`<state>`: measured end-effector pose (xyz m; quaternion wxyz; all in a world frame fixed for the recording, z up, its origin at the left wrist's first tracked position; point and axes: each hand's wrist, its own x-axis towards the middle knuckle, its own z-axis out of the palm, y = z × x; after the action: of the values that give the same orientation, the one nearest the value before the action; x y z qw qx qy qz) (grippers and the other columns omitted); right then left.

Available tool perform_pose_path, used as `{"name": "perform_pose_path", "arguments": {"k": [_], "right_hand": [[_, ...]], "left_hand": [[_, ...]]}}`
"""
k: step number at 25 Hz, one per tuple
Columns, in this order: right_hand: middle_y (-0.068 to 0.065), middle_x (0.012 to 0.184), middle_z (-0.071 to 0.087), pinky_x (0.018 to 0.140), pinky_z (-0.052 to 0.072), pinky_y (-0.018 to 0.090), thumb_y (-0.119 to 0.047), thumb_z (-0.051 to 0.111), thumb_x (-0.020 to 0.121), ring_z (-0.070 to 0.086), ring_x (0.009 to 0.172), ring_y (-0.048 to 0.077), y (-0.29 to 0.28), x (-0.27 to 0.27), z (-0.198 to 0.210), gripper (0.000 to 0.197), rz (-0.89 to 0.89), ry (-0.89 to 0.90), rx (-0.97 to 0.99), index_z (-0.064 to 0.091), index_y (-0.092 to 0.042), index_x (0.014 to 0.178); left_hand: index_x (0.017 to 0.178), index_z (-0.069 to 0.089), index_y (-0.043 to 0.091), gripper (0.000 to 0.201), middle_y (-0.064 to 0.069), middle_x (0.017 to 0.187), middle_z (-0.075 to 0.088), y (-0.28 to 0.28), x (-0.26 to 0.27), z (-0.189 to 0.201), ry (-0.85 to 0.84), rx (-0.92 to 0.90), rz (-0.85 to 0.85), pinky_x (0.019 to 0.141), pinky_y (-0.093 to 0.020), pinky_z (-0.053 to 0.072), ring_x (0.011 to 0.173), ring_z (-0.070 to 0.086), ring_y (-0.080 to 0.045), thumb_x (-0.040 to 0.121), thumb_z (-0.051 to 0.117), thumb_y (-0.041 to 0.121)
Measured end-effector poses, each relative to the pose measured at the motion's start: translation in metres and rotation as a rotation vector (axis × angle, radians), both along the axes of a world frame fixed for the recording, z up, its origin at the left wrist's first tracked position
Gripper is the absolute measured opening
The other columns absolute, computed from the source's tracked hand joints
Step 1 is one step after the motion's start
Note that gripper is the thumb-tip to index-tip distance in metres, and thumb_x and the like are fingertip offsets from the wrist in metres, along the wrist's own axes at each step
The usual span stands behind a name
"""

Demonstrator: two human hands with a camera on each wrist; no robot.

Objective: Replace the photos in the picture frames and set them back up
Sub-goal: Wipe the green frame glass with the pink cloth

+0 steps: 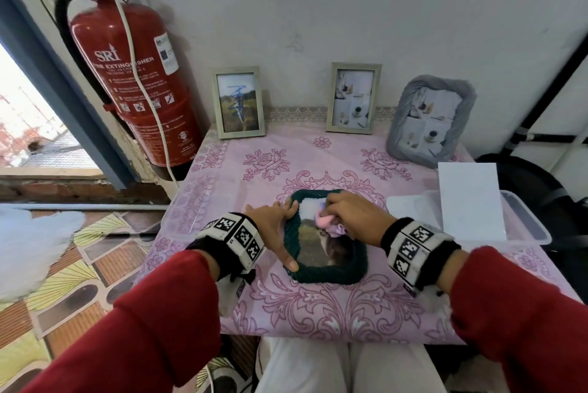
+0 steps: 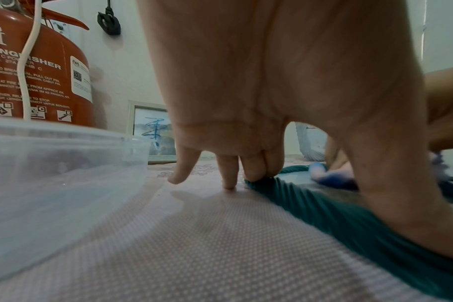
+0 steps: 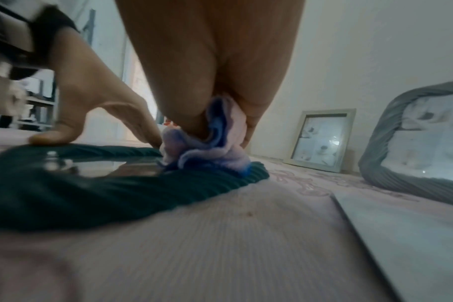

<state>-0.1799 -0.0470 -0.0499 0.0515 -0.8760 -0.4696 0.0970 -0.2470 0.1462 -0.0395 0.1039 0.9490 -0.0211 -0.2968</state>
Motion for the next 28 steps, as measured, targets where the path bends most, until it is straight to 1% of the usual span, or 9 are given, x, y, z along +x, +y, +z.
{"name": "perform_pose_path", "arguments": {"k": [4, 6, 11, 15, 18, 20, 23, 26, 28], "right_hand": [[0.012, 0.109, 0.058, 0.086, 0.039, 0.037, -0.001, 0.051, 0.082, 0.054, 0.103, 0.030, 0.018, 0.009, -0.001, 0.023, -0.058, 0.069, 0.071, 0.067, -0.002, 0.098], [0.012, 0.115, 0.058, 0.092, 0.035, 0.032, -0.007, 0.053, 0.085, 0.052, 0.107, 0.027, 0.020, -0.001, -0.002, 0.027, -0.012, 0.097, 0.104, 0.068, -0.007, 0.108], [0.009, 0.120, 0.055, 0.090, 0.023, 0.024, -0.021, 0.053, 0.090, 0.047, 0.109, 0.025, 0.006, -0.034, -0.012, 0.030, 0.109, 0.084, 0.084, 0.063, -0.010, 0.116], [0.003, 0.139, 0.040, 0.102, 0.030, 0.030, -0.039, 0.043, 0.095, 0.038, 0.123, 0.022, -0.011, -0.034, -0.017, 0.051, 0.018, -0.074, -0.028, 0.037, -0.018, 0.141], [0.005, 0.146, 0.032, 0.111, 0.024, 0.030, -0.034, 0.038, 0.098, 0.031, 0.132, 0.021, -0.009, -0.041, -0.019, 0.054, -0.039, -0.050, -0.012, 0.025, -0.013, 0.146], [0.012, 0.143, 0.038, 0.110, 0.026, 0.030, -0.021, 0.039, 0.096, 0.035, 0.130, 0.024, -0.007, -0.046, -0.012, 0.051, -0.136, 0.202, 0.105, 0.028, -0.011, 0.145], [0.019, 0.118, 0.059, 0.093, 0.040, 0.032, -0.016, 0.034, 0.099, 0.054, 0.110, 0.030, -0.011, -0.044, 0.005, 0.034, -0.253, 0.501, 0.314, 0.051, -0.007, 0.127], [0.015, 0.109, 0.064, 0.086, 0.035, 0.018, -0.007, 0.040, 0.097, 0.055, 0.106, 0.025, -0.014, -0.044, 0.013, 0.030, -0.220, 0.383, 0.392, 0.066, 0.000, 0.110], [0.012, 0.101, 0.058, 0.088, 0.037, 0.020, -0.001, 0.052, 0.087, 0.052, 0.101, 0.025, -0.016, -0.045, 0.011, 0.021, -0.286, 0.298, 0.546, 0.066, -0.001, 0.103]], "left_hand": [[0.149, -0.005, 0.024, 0.126, 0.000, 0.159, 0.000, 0.001, 0.002, -0.002, -0.006, 0.022, -0.010, 0.116, -0.057, 0.006, 0.147, 0.005, -0.019, 0.060, 0.078, 0.057], [0.150, -0.005, 0.023, 0.128, -0.001, 0.159, 0.002, 0.001, 0.003, -0.002, -0.015, 0.045, -0.016, 0.117, -0.055, 0.008, 0.146, 0.009, -0.020, 0.059, 0.078, 0.059], [0.150, -0.006, 0.022, 0.129, -0.001, 0.159, 0.001, 0.000, 0.003, -0.002, -0.016, 0.060, -0.025, 0.118, -0.052, 0.008, 0.146, 0.010, -0.019, 0.059, 0.078, 0.059], [0.149, -0.006, 0.025, 0.127, 0.000, 0.159, -0.001, 0.001, 0.001, -0.001, -0.011, 0.060, -0.020, 0.117, -0.056, 0.004, 0.146, 0.009, -0.020, 0.059, 0.076, 0.061], [0.149, -0.006, 0.025, 0.127, 0.000, 0.159, -0.003, 0.001, 0.000, 0.000, -0.011, 0.052, -0.025, 0.117, -0.055, 0.003, 0.147, 0.007, -0.019, 0.060, 0.076, 0.061], [0.149, -0.007, 0.024, 0.127, 0.000, 0.159, -0.004, 0.001, -0.001, 0.000, -0.018, 0.040, -0.025, 0.118, -0.053, 0.006, 0.147, 0.005, -0.018, 0.061, 0.077, 0.059], [0.149, -0.006, 0.022, 0.126, 0.000, 0.159, -0.005, -0.001, -0.003, 0.000, -0.031, 0.022, -0.015, 0.118, -0.052, 0.007, 0.147, 0.001, -0.018, 0.062, 0.079, 0.054], [0.150, -0.005, 0.021, 0.124, -0.001, 0.159, -0.005, -0.001, -0.005, 0.000, -0.041, -0.026, 0.006, 0.120, -0.046, 0.005, 0.147, -0.003, -0.018, 0.064, 0.080, 0.048], [0.150, -0.004, 0.021, 0.124, -0.001, 0.159, -0.005, 0.000, -0.005, -0.001, -0.042, -0.047, 0.012, 0.120, -0.045, 0.005, 0.147, -0.004, -0.017, 0.064, 0.081, 0.047]]}}
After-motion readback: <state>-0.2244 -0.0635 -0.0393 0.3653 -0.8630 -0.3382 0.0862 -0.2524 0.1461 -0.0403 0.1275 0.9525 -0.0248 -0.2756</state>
